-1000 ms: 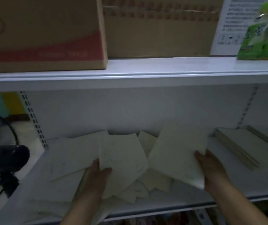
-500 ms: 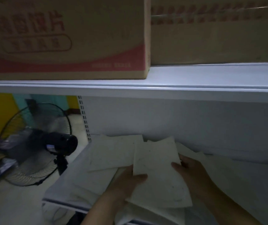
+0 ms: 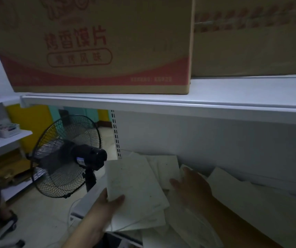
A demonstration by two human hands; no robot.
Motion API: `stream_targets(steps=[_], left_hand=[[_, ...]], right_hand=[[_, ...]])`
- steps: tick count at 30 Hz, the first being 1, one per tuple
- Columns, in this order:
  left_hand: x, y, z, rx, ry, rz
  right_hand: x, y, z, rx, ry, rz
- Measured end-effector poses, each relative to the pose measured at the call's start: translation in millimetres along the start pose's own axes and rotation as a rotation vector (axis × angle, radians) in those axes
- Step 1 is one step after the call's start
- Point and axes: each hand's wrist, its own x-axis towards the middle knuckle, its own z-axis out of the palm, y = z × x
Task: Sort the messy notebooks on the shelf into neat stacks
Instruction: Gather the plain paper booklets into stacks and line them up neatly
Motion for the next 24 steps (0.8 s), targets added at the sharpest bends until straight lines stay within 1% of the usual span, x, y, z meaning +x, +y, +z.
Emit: stream_targets(steps=[2,5,9,12,15,18,22,24], left_hand=[[3.9,-6.4,0.6,0.062,0.036,0.031],[8.5,-11.6,1.7,0.094,0.049,0.06],[7.9,-12.2,0.9,0.052,0.034,0.076],[8.7,-12.4,-0.1,0.018,0.007,0.08],[4.1,-6.6,-5.9,-0.066,-0.065,0.057],[-1.3,4.2,-18.9,-0.182,-0.164,0.029],[-7.1,26.0,-34.2,-0.335,-0.299,0.003],[-6.4,40.7,-35.5,-0.318,-0.361,0.02]], right_hand=[[1.9,-3.4,5.6,-0.009,-0.009,0.031],[10.1,-3.3,6.1,0.083,-0.029,0.051],[17.1,-14.7,-4.0,0.445,0.024,0.026],[7.2,-30.2,-6.9,0.656,0.015,-0.039],[-3.7,-30.7,-10.9,0.885,0.049,-0.05],[-15.0,-15.2,-33.5,1.106,0.165,0.033],[-41.2,39.2,-72.4,1.33,0.307,0.127],[-64.1,70.4,-87.6,1.422,0.34,0.159]])
